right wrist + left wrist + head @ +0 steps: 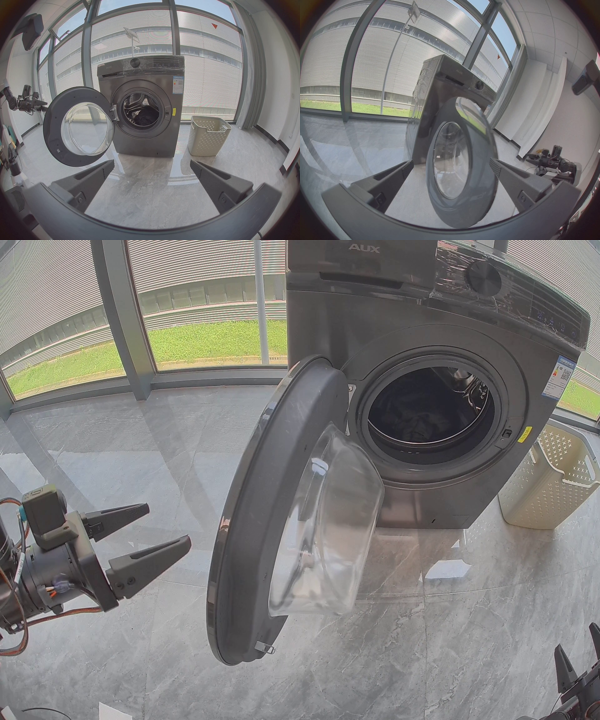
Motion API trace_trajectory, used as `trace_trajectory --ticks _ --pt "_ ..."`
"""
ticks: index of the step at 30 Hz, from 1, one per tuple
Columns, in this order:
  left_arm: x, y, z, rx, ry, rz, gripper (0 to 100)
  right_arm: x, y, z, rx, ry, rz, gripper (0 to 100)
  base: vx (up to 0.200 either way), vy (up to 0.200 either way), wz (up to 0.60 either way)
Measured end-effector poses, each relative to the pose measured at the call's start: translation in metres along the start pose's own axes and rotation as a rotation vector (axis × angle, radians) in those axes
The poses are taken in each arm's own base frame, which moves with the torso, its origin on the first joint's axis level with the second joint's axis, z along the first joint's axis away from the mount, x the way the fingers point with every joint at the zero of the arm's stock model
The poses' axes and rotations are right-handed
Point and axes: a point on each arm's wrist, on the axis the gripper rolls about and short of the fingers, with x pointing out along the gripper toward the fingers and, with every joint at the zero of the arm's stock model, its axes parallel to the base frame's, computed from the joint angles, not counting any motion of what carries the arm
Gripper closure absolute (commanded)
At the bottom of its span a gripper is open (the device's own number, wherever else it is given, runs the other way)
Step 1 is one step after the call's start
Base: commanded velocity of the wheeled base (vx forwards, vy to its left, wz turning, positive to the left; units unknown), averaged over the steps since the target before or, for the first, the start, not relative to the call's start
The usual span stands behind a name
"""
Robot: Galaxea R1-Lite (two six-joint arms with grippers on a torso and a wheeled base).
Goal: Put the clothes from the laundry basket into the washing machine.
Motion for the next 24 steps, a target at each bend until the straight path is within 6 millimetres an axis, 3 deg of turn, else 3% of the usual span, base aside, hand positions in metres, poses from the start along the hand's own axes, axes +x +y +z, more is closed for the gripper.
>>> trace_trajectory --ticks 8,24 --pt "0.018 0.009 -0.008 0.018 0.057 0.018 0 0.0 0.0 0.0 0.001 0.0 0.0 0 0.0 0.0 0.0" --pt "0.076 -0.014 0.004 0.033 0.053 -0.068 0 0.0 0.0 0.0 0.001 0.0 0.001 0 0.0 0.0 0.0"
